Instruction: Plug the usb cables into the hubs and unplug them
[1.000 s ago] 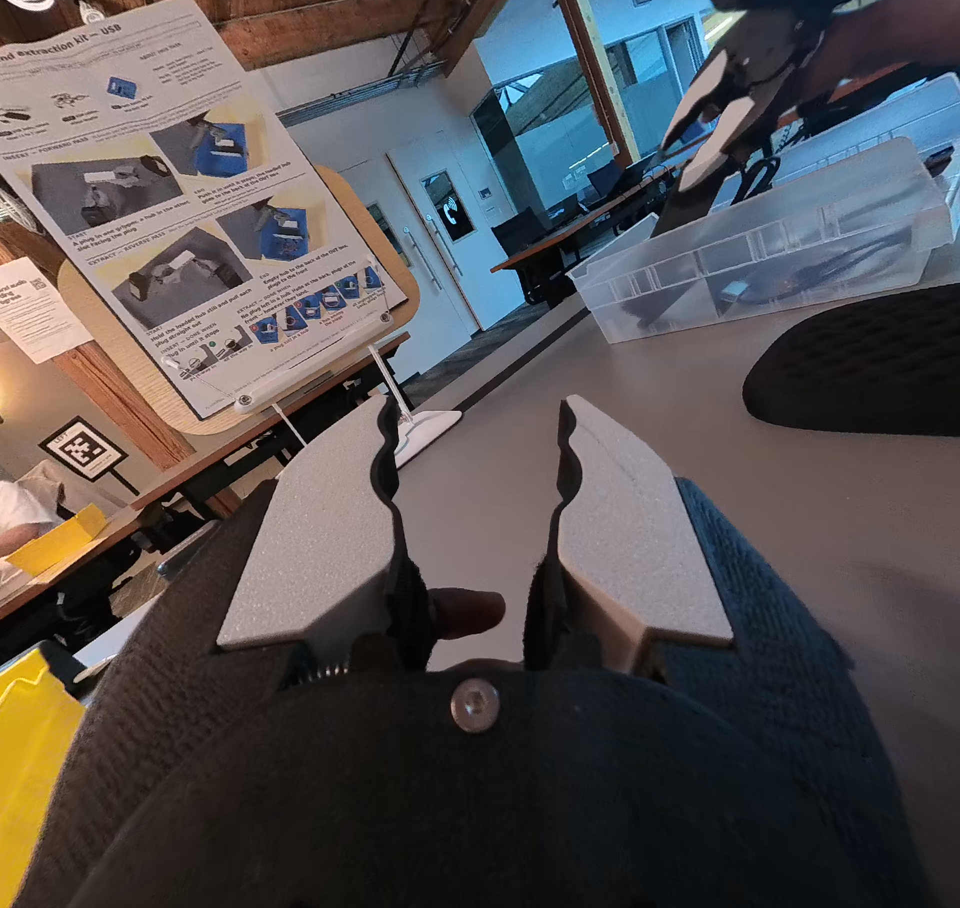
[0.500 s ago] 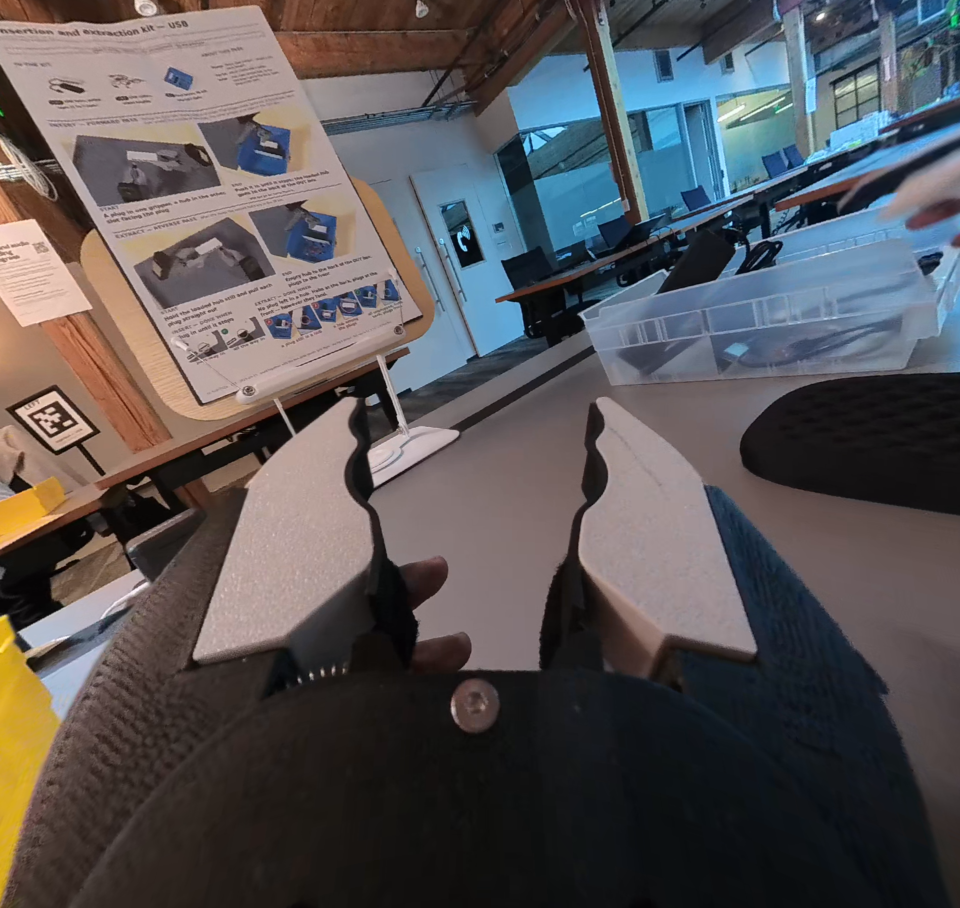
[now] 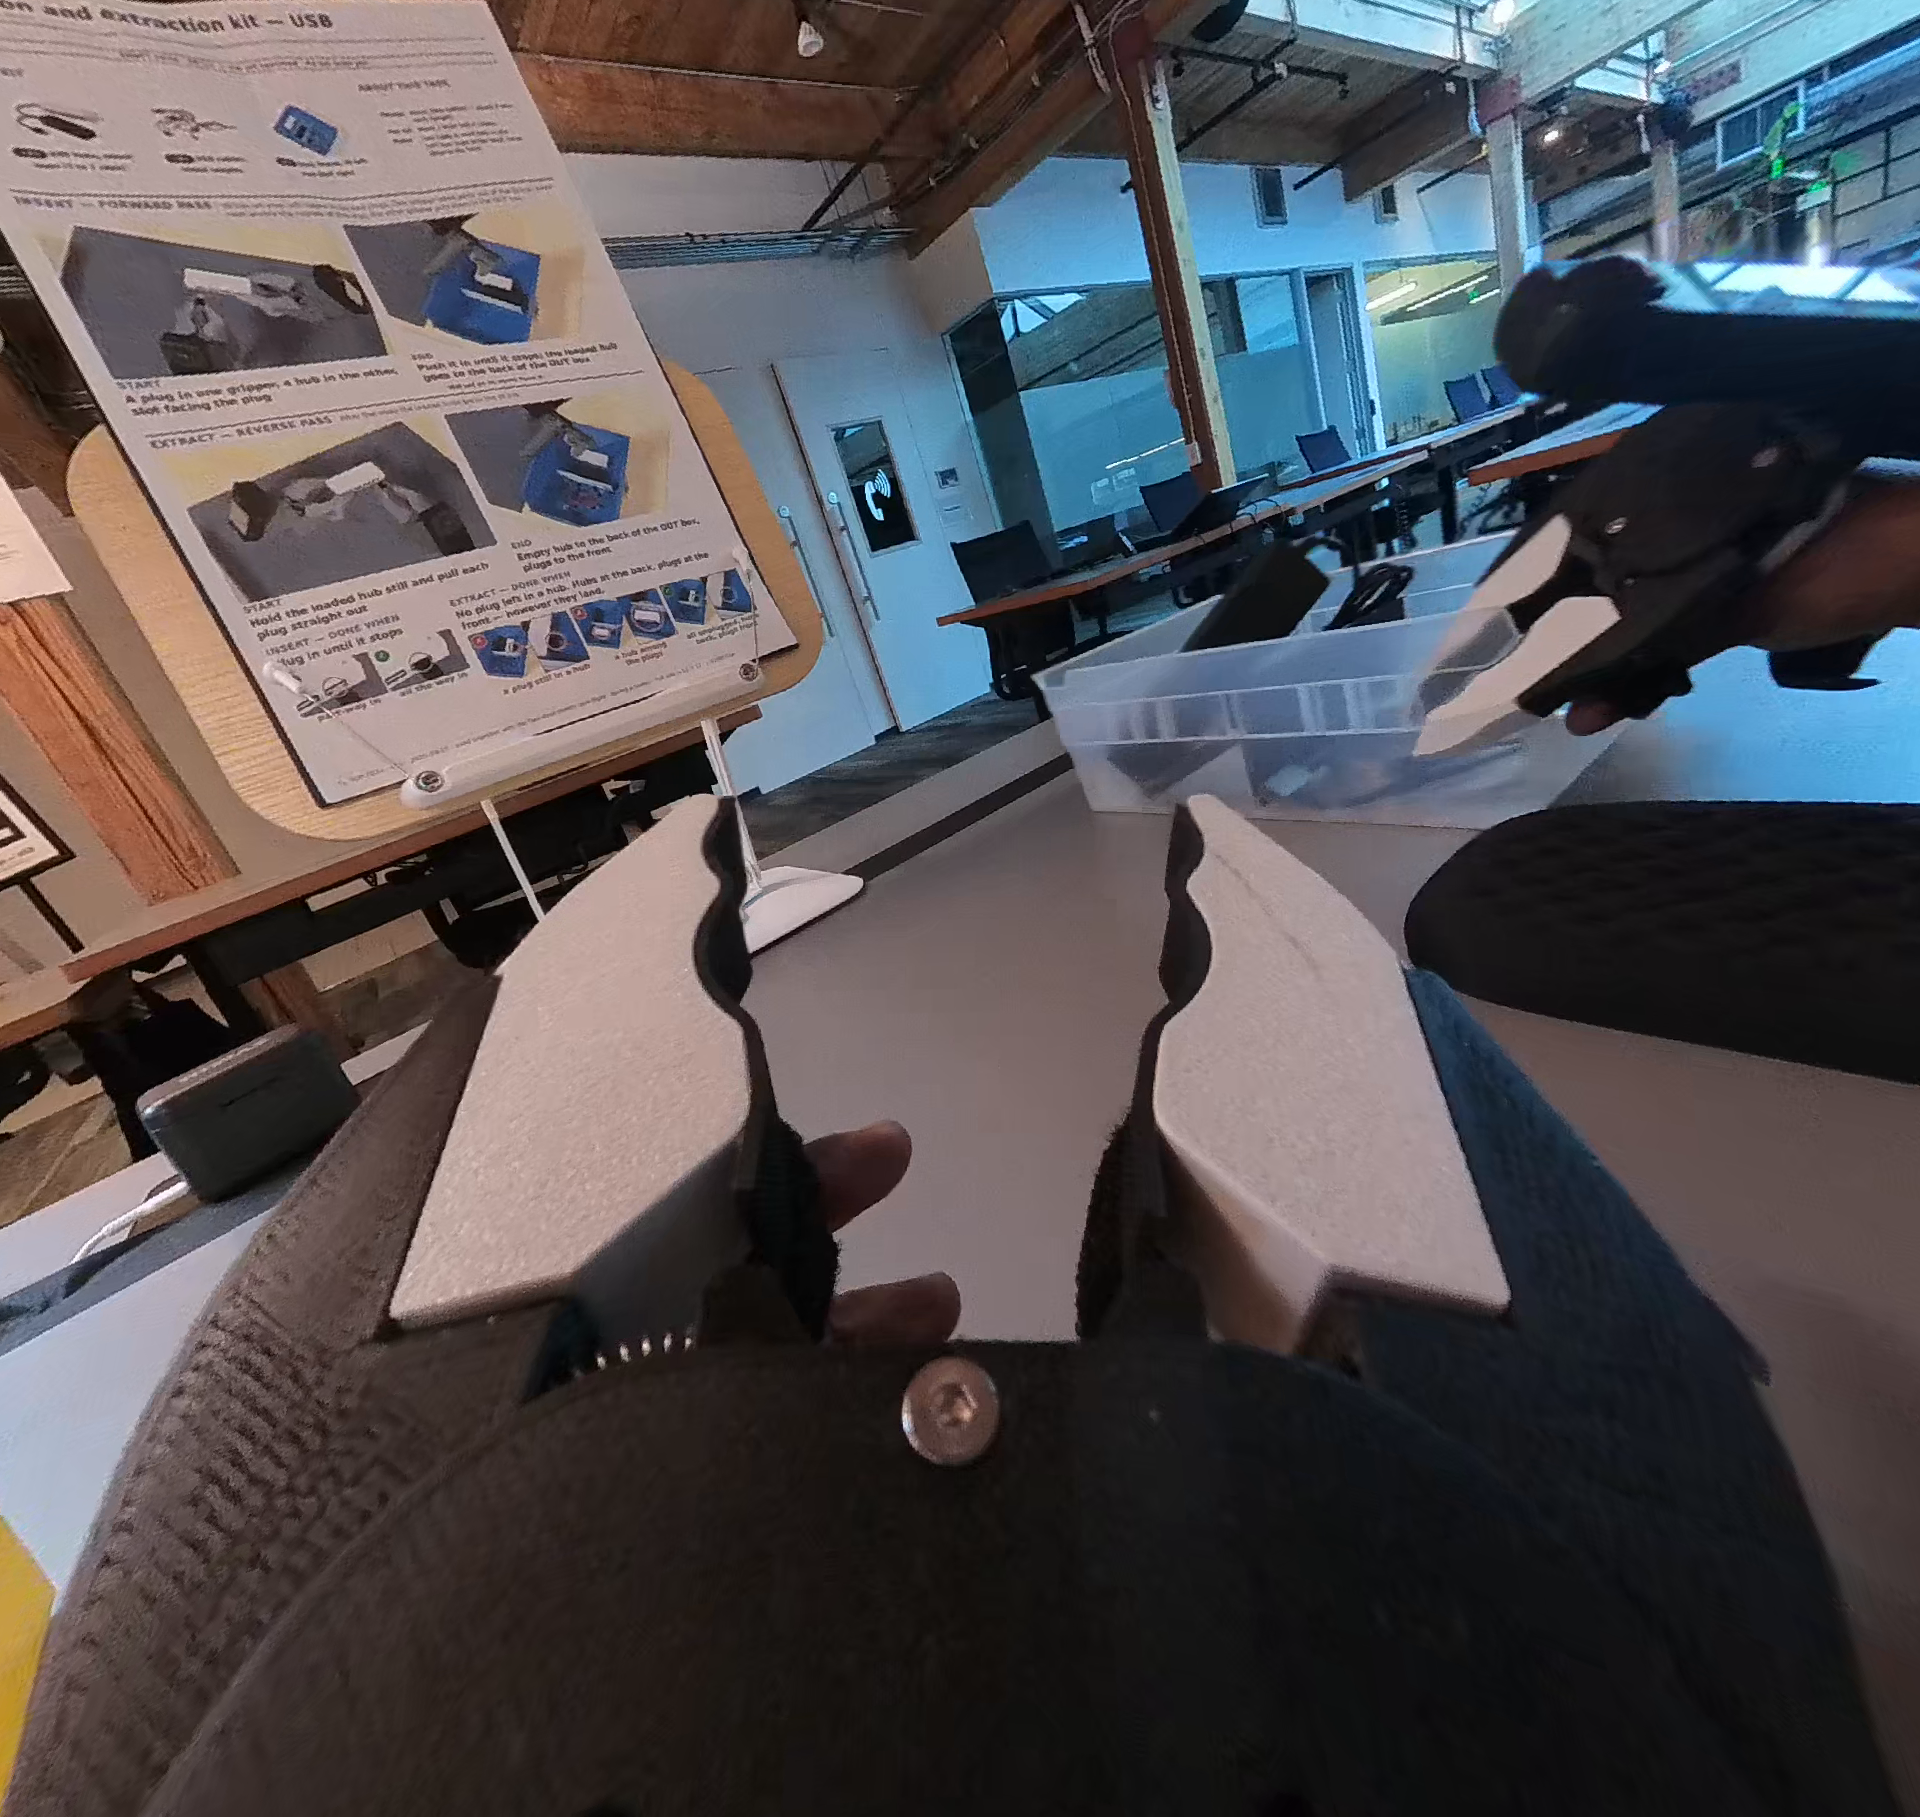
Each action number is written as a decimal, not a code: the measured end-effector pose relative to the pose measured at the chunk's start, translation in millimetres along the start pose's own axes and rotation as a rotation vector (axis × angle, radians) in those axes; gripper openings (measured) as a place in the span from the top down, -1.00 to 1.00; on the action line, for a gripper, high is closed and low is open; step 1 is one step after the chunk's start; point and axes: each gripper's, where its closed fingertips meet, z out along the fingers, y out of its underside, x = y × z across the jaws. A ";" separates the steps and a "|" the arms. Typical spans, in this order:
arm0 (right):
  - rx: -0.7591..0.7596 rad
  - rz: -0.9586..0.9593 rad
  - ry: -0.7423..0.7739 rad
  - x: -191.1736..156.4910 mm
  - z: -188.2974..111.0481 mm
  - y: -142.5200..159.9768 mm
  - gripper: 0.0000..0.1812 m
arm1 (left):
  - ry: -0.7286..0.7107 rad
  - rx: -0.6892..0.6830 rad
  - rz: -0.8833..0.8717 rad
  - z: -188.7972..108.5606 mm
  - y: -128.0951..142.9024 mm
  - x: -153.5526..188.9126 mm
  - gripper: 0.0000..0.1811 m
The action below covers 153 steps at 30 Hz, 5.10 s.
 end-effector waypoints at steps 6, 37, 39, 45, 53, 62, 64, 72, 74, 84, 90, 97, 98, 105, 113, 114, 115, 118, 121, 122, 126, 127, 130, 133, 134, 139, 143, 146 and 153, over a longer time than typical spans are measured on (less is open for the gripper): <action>0.025 -0.020 -0.037 -31.1 24.2 -44.3 0.73 | 0.007 -0.006 -0.003 0.2 1.0 0.8 0.16; 0.761 0.089 -0.945 -312.2 -27.6 -295.1 0.17 | -0.257 0.190 0.259 -138.7 -157.7 -113.2 0.33; 0.902 0.113 -0.860 -299.5 -40.6 -300.2 0.18 | -0.427 -0.001 0.346 -168.7 -139.0 -156.6 0.33; 1.078 0.080 -0.868 -324.3 -90.7 -296.9 0.13 | -0.589 -0.639 0.237 -277.1 -15.2 -240.2 0.14; 0.772 -0.155 -0.882 -397.2 -84.3 -279.0 0.11 | -0.567 -0.722 -0.046 -308.3 39.5 -243.9 0.10; 0.526 -0.240 -0.802 -416.8 -51.7 -267.7 0.30 | -0.560 -0.784 -0.084 -311.3 51.7 -240.0 0.72; 0.513 -0.203 -0.808 -413.6 -49.6 -268.8 0.32 | -0.593 -0.815 -0.123 -314.7 49.8 -241.1 0.88; 0.595 -0.122 -0.784 -400.7 -56.2 -278.2 0.44 | -0.582 -0.945 -0.145 -327.2 69.2 -236.6 0.75; 0.574 -0.119 -0.778 -401.5 -52.5 -278.2 0.42 | -0.512 -0.954 -0.193 -317.8 78.1 -226.8 0.70; 0.749 -0.128 -0.588 -367.9 -60.5 -301.5 0.71 | -0.726 -0.899 0.040 -290.8 -7.2 -232.3 0.86; 1.137 -0.170 -0.223 -285.7 -128.0 -326.4 0.73 | -0.846 -0.462 0.298 -245.1 -119.9 -211.3 0.90; 1.274 -0.218 0.180 -158.4 -176.4 -272.9 0.75 | -0.646 0.048 0.280 -134.7 -161.9 -143.4 0.88; 1.255 -0.220 0.214 -143.2 -178.7 -260.5 0.75 | -0.605 0.062 0.248 -116.0 -158.6 -134.8 0.88; 0.992 -0.135 0.409 -46.2 -176.3 -164.9 0.76 | -0.298 0.032 0.069 24.6 -124.7 -66.4 0.88; 0.725 0.020 0.454 25.6 -117.5 -64.0 0.77 | -0.160 -0.144 0.029 134.5 -54.5 8.0 0.89; 0.683 0.031 0.450 29.7 -107.8 -52.3 0.77 | -0.147 -0.166 0.022 143.1 -43.1 15.3 0.88; 0.645 0.044 0.442 32.7 -98.8 -41.4 0.77 | -0.133 -0.191 0.010 150.6 -31.0 22.3 0.88; 0.536 0.059 0.410 36.0 -74.3 -13.2 0.76 | -0.082 -0.267 -0.035 166.9 5.8 39.2 0.87; 0.418 0.066 0.385 36.8 -54.2 9.1 0.77 | -0.024 -0.330 -0.062 172.8 34.3 54.3 0.82; 0.386 0.075 0.375 37.1 -49.4 14.2 0.77 | -0.009 -0.347 -0.070 173.3 41.4 58.0 0.80; 0.282 0.107 0.346 37.7 -35.4 30.3 0.78 | 0.051 -0.366 -0.103 173.0 56.2 68.9 0.76; 0.254 0.124 0.359 40.6 -32.6 35.3 0.78 | 0.087 -0.384 -0.118 172.6 61.1 74.7 0.72; 0.246 0.127 0.409 48.8 -33.2 37.8 0.81 | 0.194 -0.510 -0.044 166.8 84.2 89.7 0.58; 0.283 0.069 0.383 45.8 -33.0 35.2 0.67 | 0.266 -0.591 0.003 158.7 82.3 95.8 0.21; 0.301 0.065 0.383 46.4 -35.4 33.2 0.55 | 0.260 -0.564 0.032 156.4 69.8 91.7 0.15; 0.459 -0.037 0.392 49.1 -66.3 -4.3 0.05 | 0.195 -0.466 0.278 112.8 11.1 55.8 0.08; 0.513 -0.388 0.315 7.2 -73.3 -45.5 -0.09 | 0.159 -0.556 0.498 60.9 25.6 18.8 0.13; 0.341 -0.601 0.219 -26.5 -44.9 -39.7 -0.23 | 0.181 -0.701 0.519 22.5 56.6 8.3 0.15; 0.227 -0.734 0.180 -48.2 -19.7 -34.6 0.17 | 0.151 -0.839 0.646 -4.9 98.1 -8.0 0.14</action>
